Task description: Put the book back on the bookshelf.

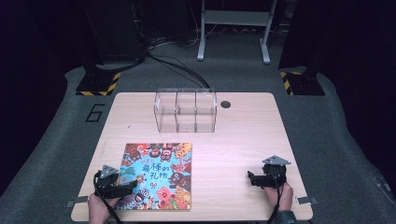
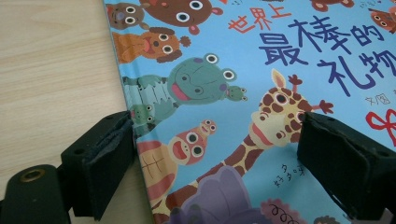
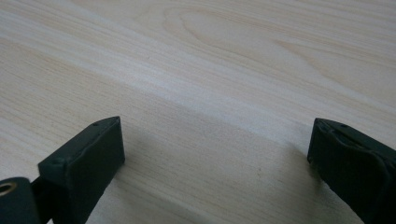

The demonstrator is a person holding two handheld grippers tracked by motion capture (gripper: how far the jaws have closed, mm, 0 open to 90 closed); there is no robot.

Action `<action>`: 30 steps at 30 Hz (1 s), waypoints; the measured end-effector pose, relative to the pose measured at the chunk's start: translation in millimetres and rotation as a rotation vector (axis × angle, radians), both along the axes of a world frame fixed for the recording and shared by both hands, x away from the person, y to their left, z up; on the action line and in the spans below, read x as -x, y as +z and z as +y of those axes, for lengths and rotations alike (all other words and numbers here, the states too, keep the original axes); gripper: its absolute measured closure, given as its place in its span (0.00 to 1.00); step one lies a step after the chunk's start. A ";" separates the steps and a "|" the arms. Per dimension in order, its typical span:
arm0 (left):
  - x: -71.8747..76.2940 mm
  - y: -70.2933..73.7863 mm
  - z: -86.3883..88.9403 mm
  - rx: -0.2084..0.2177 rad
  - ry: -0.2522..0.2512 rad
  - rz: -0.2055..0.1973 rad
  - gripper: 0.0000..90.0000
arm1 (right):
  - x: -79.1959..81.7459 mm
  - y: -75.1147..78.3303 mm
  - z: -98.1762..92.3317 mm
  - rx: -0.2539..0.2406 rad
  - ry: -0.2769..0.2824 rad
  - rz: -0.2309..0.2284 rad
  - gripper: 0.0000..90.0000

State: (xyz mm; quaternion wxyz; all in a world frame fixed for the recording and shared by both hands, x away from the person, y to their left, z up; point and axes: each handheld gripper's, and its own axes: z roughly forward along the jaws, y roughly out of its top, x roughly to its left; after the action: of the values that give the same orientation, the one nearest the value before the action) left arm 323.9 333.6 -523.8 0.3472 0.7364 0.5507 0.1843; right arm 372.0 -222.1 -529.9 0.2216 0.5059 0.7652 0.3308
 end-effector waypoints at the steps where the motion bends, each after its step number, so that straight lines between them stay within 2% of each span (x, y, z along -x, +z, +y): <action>1: 0.0 0.0 0.0 0.000 0.000 0.000 0.13 | 0.0 0.0 0.0 0.000 0.000 0.000 0.04; 3: -0.3 -0.3 -5.1 0.002 0.004 -0.004 0.13 | 0.0 0.0 0.0 0.000 0.001 -0.001 0.04; 4: -0.7 0.7 -9.6 0.001 0.002 0.007 0.13 | 0.1 0.0 0.0 0.000 0.001 -0.001 0.04; 9: -3.0 -0.2 -23.1 0.013 0.021 -0.009 0.15 | 0.1 0.1 0.0 0.000 0.002 -0.001 0.04; 13: -3.8 1.4 -32.8 0.005 0.014 0.010 0.15 | 0.2 0.1 0.1 -0.001 0.001 0.000 0.04; 15: -4.6 0.3 -38.5 0.011 0.027 -0.005 0.16 | 0.1 0.1 0.0 0.000 0.001 -0.001 0.04; 25: -7.9 0.7 -62.7 0.013 0.019 -0.002 0.16 | -1.4 0.9 1.2 0.003 -0.003 -0.001 0.06; 26: -8.4 0.3 -69.3 0.022 0.030 -0.006 0.16 | -0.5 2.6 3.8 -0.009 -0.014 0.000 0.10; 29: -9.0 0.8 -73.8 0.016 0.018 0.000 0.17 | -0.9 6.4 6.0 -0.018 -0.005 0.007 0.08; 30: -10.2 0.4 -78.6 0.020 0.019 -0.005 0.17 | -1.4 14.7 12.1 -0.036 0.012 0.007 0.08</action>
State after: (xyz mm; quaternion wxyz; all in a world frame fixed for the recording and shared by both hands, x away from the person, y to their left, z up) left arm 334.0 255.1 -523.4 0.3542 0.7270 0.5587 0.1839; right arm 373.4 -210.0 -515.3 0.2076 0.5066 0.7628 0.3441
